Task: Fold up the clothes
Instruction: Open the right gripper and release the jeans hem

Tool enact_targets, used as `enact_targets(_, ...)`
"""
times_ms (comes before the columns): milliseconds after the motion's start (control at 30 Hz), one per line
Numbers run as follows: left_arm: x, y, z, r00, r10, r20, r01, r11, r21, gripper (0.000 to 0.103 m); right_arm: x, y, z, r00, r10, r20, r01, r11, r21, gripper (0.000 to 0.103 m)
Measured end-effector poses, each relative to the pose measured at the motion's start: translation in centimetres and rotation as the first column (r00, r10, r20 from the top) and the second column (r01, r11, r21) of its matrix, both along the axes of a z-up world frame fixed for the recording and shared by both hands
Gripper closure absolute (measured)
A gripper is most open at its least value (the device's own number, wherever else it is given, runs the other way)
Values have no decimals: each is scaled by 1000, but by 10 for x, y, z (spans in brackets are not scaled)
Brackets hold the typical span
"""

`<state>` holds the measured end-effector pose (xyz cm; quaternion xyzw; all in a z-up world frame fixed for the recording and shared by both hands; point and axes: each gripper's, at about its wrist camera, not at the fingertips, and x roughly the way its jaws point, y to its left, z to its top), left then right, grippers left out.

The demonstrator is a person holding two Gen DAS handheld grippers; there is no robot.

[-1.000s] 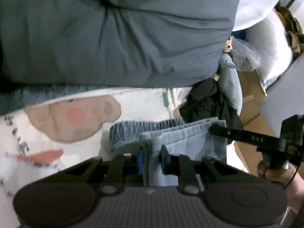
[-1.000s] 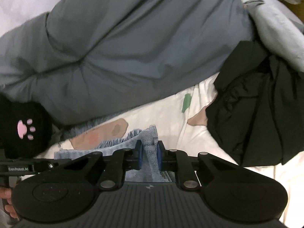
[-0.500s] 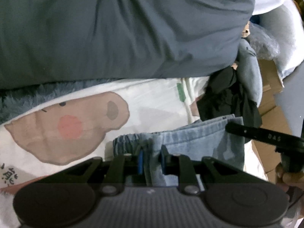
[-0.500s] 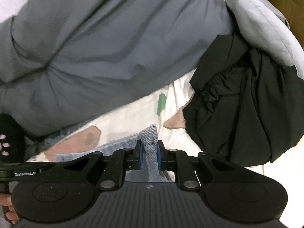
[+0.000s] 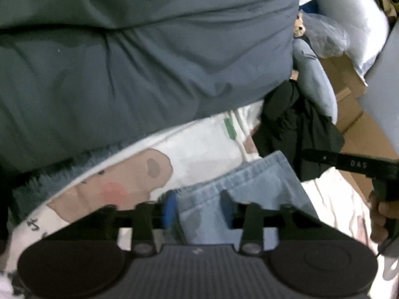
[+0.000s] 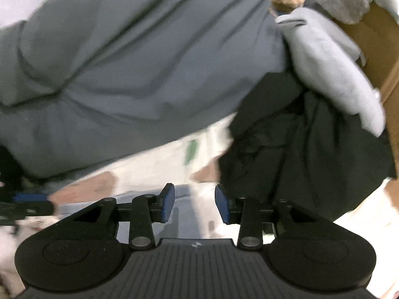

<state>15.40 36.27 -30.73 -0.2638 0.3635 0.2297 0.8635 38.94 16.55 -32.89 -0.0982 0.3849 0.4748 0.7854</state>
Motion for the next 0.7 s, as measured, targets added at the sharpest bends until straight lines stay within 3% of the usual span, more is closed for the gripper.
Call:
enact_targets(67, 2, -3, -2, 1000, -22, 6, 22, 1000, -1, 78, -13, 3, 0, 999, 34, -39, -32, 999, 33, 75)
enact_targets(167, 10, -7, -13, 999, -43, -19, 43, 999, -12, 79, -36, 20, -8, 993, 116, -4, -116, 993, 0, 75)
enact_targets(367, 23, -10, -36, 994, -67, -82, 70, 997, 24, 80, -48, 48, -32, 991, 135, -17, -136, 989, -61, 75)
enact_targets(400, 25, -9, -40, 994, -68, -87, 71, 997, 26, 83, -48, 52, -39, 991, 133, -20, -134, 988, -72, 75)
enact_targets(433, 27, -8, -44, 993, -73, -96, 77, 996, 37, 94, -48, 56, -45, 991, 132, -22, -134, 987, -85, 76)
enact_targets(467, 30, -7, -49, 991, -79, -111, 84, 995, 46, 98, -48, 59, -50, 991, 131, -18, -132, 986, -100, 78)
enact_targets(533, 33, -4, -60, 988, -80, -129, 87, 995, 44, 100, -48, 64, -60, 993, 117, -18, -118, 985, -124, 85)
enact_targets(600, 35, 1, -72, 989, -73, -130, 77, 997, 23, 100, -41, 64, -74, 996, 77, -48, -82, 990, -116, 99)
enact_targets(700, 39, 1, -78, 987, -87, -132, 96, 994, 57, 100, -25, 56, -94, 984, 7, -179, -15, 999, -44, 100)
